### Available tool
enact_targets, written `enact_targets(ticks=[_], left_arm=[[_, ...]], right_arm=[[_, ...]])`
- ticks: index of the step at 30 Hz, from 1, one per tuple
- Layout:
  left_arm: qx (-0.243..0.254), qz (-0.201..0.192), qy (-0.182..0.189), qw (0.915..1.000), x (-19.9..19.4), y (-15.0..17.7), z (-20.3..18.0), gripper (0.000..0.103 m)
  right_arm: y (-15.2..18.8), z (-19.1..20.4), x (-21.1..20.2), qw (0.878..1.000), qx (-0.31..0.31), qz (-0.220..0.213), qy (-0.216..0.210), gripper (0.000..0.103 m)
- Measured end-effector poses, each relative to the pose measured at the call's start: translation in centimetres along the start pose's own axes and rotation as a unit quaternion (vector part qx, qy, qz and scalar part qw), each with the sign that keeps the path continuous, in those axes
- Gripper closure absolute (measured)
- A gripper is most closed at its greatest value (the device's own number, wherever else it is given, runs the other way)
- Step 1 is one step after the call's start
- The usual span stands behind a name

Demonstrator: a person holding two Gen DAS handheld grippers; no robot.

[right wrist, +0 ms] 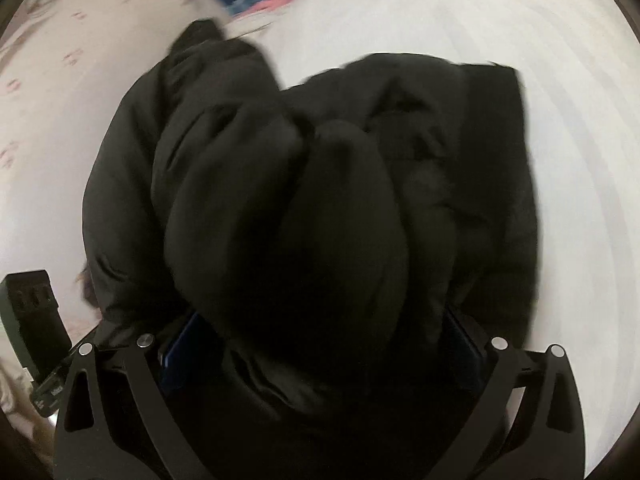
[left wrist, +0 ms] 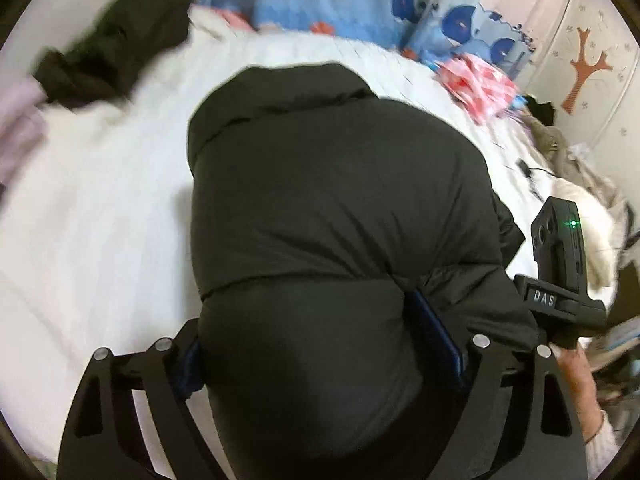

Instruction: Fold large clothes

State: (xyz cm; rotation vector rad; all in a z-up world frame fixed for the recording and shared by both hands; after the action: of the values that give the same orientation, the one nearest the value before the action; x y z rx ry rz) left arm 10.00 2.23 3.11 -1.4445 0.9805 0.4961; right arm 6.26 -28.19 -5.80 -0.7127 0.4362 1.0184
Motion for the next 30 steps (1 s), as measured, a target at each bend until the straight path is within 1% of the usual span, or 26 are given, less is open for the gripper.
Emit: enact_targets(ticks=[2,3,4,5,7,8,9,11,12,13,14,16,17,18,19,20,21,22,23,24,25,26,28,30], left_arm=[[0.005,-0.021,-0.043,0.9988,-2.4,-0.3,1.7,0.019],[0.004,-0.026,-0.056,0.9981,-3.2,-0.4,2.5,0.019],[0.000,-0.029,-0.069,0.9972,-3.9,-0.3,3.7,0.019],[-0.009,-0.021,-0.079,0.9966,-4.0,0.2,5.2,0.019],[-0.020,0.011,-0.090,0.9957,-2.1,1.2,7.2,0.016],[-0.028,0.030,-0.097,0.9944,-0.4,2.4,8.6,0.011],[-0.045,0.031,-0.096,0.9939,0.5,3.4,9.7,0.007],[-0.068,0.023,-0.077,0.9944,0.5,4.1,10.4,0.007],[-0.069,0.014,-0.076,0.9947,-0.1,4.2,10.2,0.007],[-0.064,0.003,-0.084,0.9944,-0.7,4.2,9.7,0.007],[-0.057,-0.007,-0.096,0.9937,-1.3,4.2,9.2,0.007],[-0.036,-0.020,-0.115,0.9925,-1.9,4.2,7.9,0.007],[-0.032,-0.020,-0.122,0.9918,-2.0,4.4,7.7,0.007],[-0.027,-0.021,-0.132,0.9906,-1.9,4.5,7.3,0.007],[-0.023,-0.022,-0.141,0.9895,-1.7,4.5,7.0,0.007],[-0.022,-0.023,-0.145,0.9889,-1.5,4.5,6.7,0.007],[-0.025,-0.023,-0.147,0.9885,-1.2,4.5,6.7,0.007],[-0.030,-0.022,-0.147,0.9885,-0.8,4.1,6.7,0.007],[-0.036,-0.020,-0.139,0.9895,-0.6,4.1,7.0,0.007],[-0.042,-0.014,-0.128,0.9907,-0.2,3.9,7.3,0.007],[-0.045,-0.005,-0.123,0.9914,0.1,3.8,7.5,0.007],[-0.046,0.006,-0.119,0.9919,0.3,3.7,7.6,0.007],[-0.043,0.009,-0.126,0.9911,-0.3,3.8,7.1,0.007],[-0.053,0.005,-0.133,0.9897,-1.5,4.2,6.6,0.007]], right_arm=[[0.6,2.8,2.7,0.999,-0.013,0.015,-0.034,0.006],[0.9,3.7,3.8,0.999,-0.018,0.021,-0.046,0.006],[1.3,4.6,4.9,0.998,-0.026,0.027,-0.054,0.006],[1.8,5.5,6.0,0.998,-0.036,0.032,-0.051,0.006],[2.4,6.4,7.2,0.997,-0.070,0.033,-0.001,0.006],[2.4,6.4,7.3,0.996,-0.086,0.031,0.024,0.006],[2.4,6.1,7.1,0.994,-0.096,0.032,0.048,0.006],[2.1,5.2,5.7,0.993,-0.091,0.032,0.075,0.006],[2.0,5.1,4.3,0.990,-0.094,0.016,0.099,0.006],[2.0,5.6,2.8,0.987,-0.107,-0.007,0.120,0.006],[2.0,7.1,0.9,0.980,-0.135,-0.045,0.137,0.006],[1.8,10.2,-1.0,0.971,-0.180,-0.091,0.127,0.006],[1.7,12.4,-1.7,0.965,-0.207,-0.113,0.117,0.006],[1.7,14.0,-1.7,0.960,-0.227,-0.126,0.108,0.006],[1.4,14.8,-1.4,0.957,-0.239,-0.129,0.103,0.006],[1.1,15.7,0.0,0.956,-0.247,-0.117,0.104,0.006],[1.0,15.8,1.3,0.958,-0.243,-0.102,0.110,0.006],[0.8,14.7,4.3,0.959,-0.235,-0.068,0.143,0.006],[1.1,13.0,6.9,0.957,-0.235,-0.035,0.166,0.006],[0.9,12.1,8.5,0.963,-0.225,-0.017,0.150,0.006],[0.6,10.9,9.1,0.970,-0.203,-0.004,0.132,0.006],[0.2,10.3,8.9,0.975,-0.182,0.011,0.128,0.006],[0.7,11.3,7.2,0.970,-0.192,0.011,0.150,0.006],[2.3,12.9,4.6,0.961,-0.225,0.000,0.160,0.006]])
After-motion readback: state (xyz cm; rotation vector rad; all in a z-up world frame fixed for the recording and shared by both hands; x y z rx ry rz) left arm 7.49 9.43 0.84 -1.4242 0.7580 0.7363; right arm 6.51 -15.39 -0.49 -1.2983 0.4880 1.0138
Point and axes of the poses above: each gripper's, at about its wrist camera, not at the fingertips, and x roughly the way its jaws point, z to its left, y to its underside, the point moved 1 cm from there along x, roughly the way its jaws point, and after that the axes turned 1 degree about y, right-handed, at the moved point
